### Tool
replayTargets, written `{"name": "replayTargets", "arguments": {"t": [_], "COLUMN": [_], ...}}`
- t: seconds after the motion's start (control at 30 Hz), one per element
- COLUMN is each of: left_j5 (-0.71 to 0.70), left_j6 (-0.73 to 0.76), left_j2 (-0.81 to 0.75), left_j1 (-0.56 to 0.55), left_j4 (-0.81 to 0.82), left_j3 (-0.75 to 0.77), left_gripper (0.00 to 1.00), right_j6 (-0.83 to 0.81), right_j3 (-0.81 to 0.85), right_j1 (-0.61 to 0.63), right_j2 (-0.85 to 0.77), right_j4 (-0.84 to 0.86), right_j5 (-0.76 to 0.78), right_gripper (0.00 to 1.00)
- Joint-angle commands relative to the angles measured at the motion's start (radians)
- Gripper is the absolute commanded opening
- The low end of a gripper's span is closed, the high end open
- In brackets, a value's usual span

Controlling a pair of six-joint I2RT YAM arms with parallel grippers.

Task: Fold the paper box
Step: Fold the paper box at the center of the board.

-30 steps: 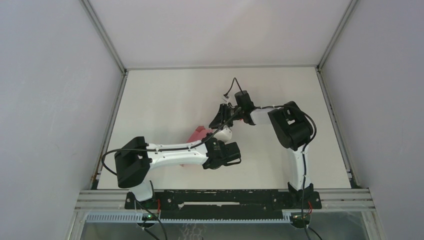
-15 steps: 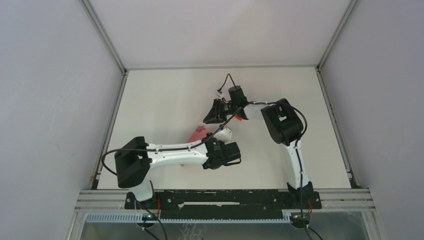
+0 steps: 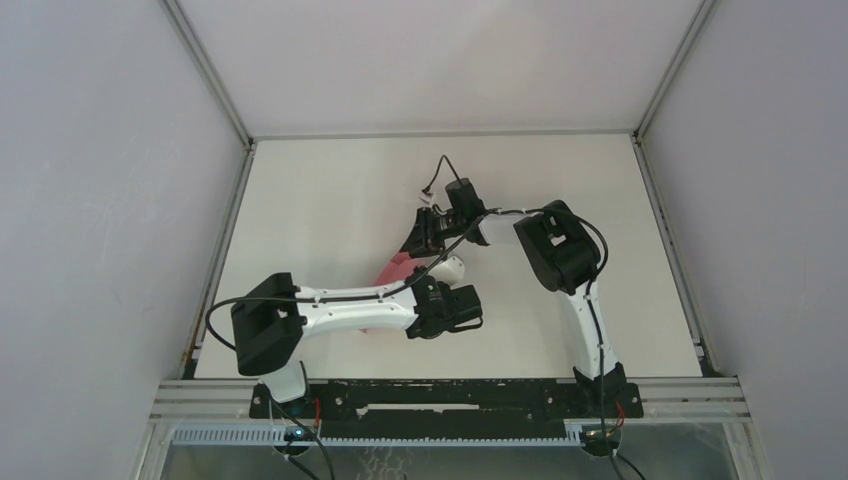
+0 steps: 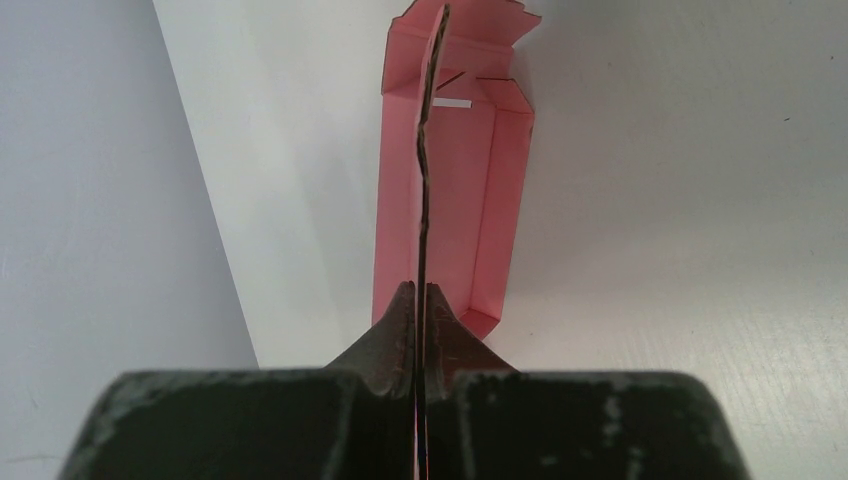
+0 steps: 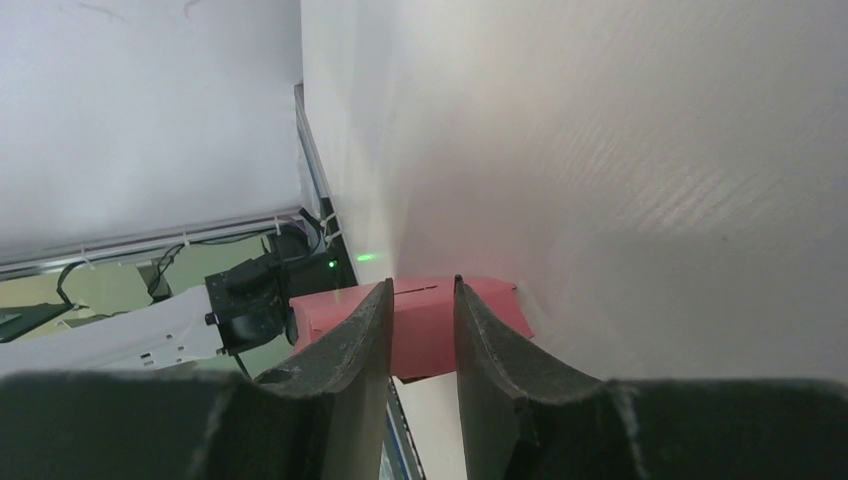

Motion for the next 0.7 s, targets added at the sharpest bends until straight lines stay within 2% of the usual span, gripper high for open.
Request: {"name": "replayTargets", "arguments": {"t": [0.0, 0.4, 0.67], "left_j5": [0.075, 0.081, 0.082], "left_j6": [-0.030, -0.030, -0.031], "left_j2": [0.022, 0.037, 0.034], "left_j1": [0.002, 0.002, 0.002], "left_j4": [0.035, 0.035, 0.036], "left_j3": [0.011, 0.021, 0.018], "left_gripper": [0.00, 0.00, 0.00], "right_j6": [-0.018, -0.010, 0.048], "right_j3": [-0.037, -0.136, -0.217], "right_j1": [0.003, 0.004, 0.009], "right_j2": [-0.030, -0.081, -0.101], "right_j4": [0.053, 0.115, 0.261], "right_j5": [-0.025, -0.019, -0.032], "right_gripper": [0.36, 0.36, 0.36]}}
